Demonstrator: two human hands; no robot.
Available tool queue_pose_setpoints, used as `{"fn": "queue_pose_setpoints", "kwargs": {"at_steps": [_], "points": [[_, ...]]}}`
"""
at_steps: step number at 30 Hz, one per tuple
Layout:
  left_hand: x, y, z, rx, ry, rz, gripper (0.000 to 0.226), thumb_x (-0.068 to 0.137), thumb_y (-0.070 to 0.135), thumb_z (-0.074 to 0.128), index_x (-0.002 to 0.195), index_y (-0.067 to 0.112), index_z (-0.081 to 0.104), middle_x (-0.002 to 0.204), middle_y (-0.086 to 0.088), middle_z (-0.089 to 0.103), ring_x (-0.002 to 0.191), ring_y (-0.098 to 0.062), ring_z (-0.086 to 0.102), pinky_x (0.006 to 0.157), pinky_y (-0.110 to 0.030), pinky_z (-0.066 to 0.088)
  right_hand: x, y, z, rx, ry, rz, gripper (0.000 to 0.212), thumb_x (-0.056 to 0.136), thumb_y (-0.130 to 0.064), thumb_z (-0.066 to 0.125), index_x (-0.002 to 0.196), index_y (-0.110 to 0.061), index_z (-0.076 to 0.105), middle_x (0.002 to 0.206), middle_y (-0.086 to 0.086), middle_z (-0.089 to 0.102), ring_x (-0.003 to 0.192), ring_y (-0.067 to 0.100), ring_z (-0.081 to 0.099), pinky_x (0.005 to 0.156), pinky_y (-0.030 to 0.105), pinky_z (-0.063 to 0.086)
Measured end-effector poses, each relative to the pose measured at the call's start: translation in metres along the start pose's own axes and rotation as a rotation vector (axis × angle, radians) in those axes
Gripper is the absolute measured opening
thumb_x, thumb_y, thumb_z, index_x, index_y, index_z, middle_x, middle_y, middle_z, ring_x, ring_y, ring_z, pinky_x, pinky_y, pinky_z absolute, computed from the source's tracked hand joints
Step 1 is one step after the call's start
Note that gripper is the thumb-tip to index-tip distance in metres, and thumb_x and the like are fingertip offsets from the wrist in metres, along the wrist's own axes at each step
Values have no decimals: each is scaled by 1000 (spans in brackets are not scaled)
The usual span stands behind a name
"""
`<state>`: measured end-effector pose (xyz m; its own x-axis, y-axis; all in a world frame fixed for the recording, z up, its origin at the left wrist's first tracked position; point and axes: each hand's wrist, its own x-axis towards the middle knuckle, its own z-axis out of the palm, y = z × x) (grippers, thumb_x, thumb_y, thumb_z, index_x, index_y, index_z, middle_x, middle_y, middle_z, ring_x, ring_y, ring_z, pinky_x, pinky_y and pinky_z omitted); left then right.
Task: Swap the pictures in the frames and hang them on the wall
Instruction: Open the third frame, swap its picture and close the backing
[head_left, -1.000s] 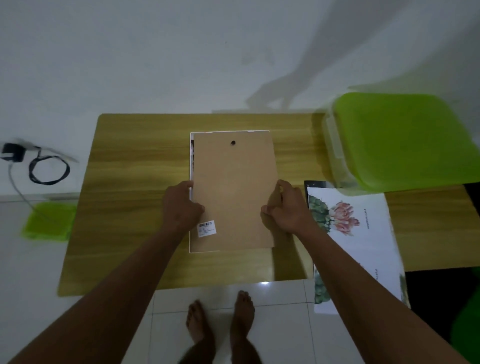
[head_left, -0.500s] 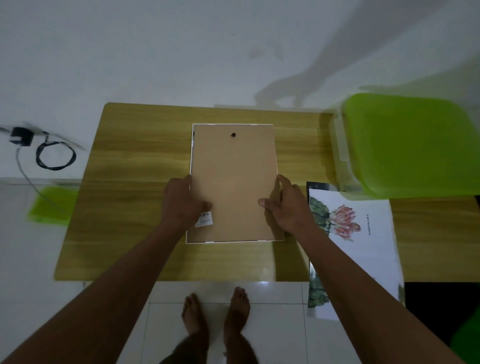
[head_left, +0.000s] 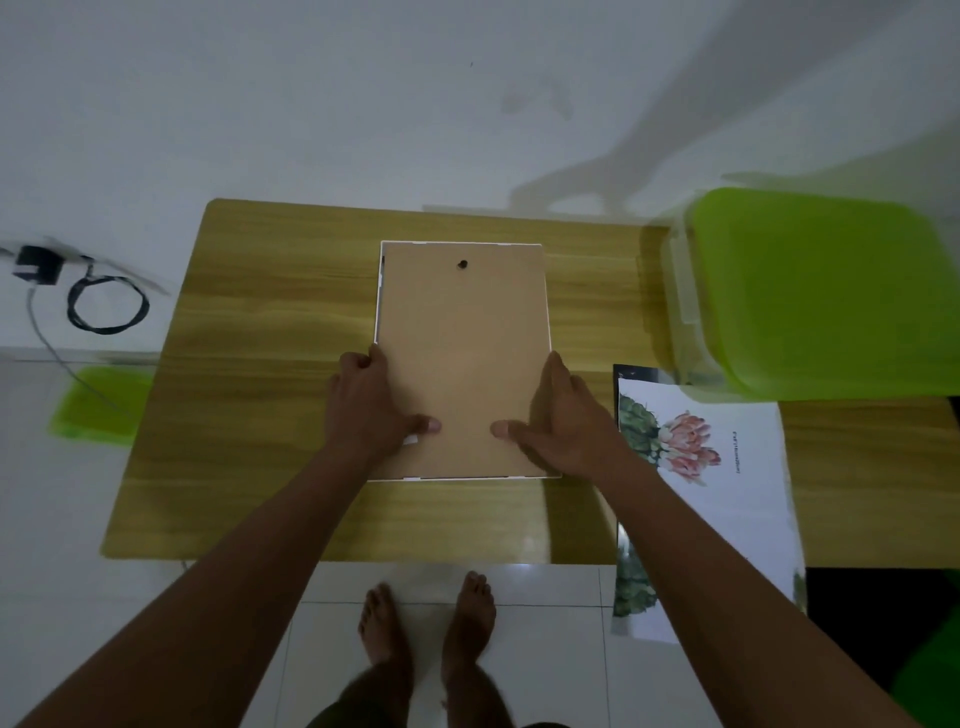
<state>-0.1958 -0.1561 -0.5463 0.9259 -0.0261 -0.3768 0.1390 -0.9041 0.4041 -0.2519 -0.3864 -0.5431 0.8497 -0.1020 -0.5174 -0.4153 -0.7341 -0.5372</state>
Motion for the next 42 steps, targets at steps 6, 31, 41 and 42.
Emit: {"fn": "queue_pose_setpoints", "kwargs": {"at_steps": [6, 31, 41, 42], "points": [[5, 1, 2, 38, 37, 23, 122, 53, 52, 87, 147, 3, 26, 136, -19, 37, 123, -38, 39, 105, -39, 34, 11, 3, -9, -10, -76, -25, 130, 69, -51, 84, 156, -20, -7, 153, 15, 33, 137, 31, 37, 106, 37, 38], [-8, 0, 11, 124, -88, 200, 115, 70, 66, 69, 154, 25, 3, 157, -24, -15, 148, -35, -2, 113, -45, 26, 5, 1, -14, -532, -7, -244, 129, 67, -83, 59, 157, -14, -2, 165, 6, -8, 149, 28, 17, 115, 47, 28], [-12, 1, 11, 171, -131, 181, 143, 49, 80, 70, 154, 19, -7, 154, -29, -21, 147, -40, -6, 116, -46, 19, 2, -1, -13, -593, 21, -280, 120, 72, -82, 51, 157, -12, 4, 165, 9, -2, 145, 31, 27, 109, 48, 37], [-12, 2, 12, 177, -131, 178, 142, 50, 80, 70, 154, 20, -8, 154, -29, -21, 147, -40, -6, 116, -46, 18, 2, -1, -13, -586, 20, -283, 120, 72, -82, 52, 157, -11, 4, 165, 9, -2, 145, 31, 27, 109, 48, 36]]}}
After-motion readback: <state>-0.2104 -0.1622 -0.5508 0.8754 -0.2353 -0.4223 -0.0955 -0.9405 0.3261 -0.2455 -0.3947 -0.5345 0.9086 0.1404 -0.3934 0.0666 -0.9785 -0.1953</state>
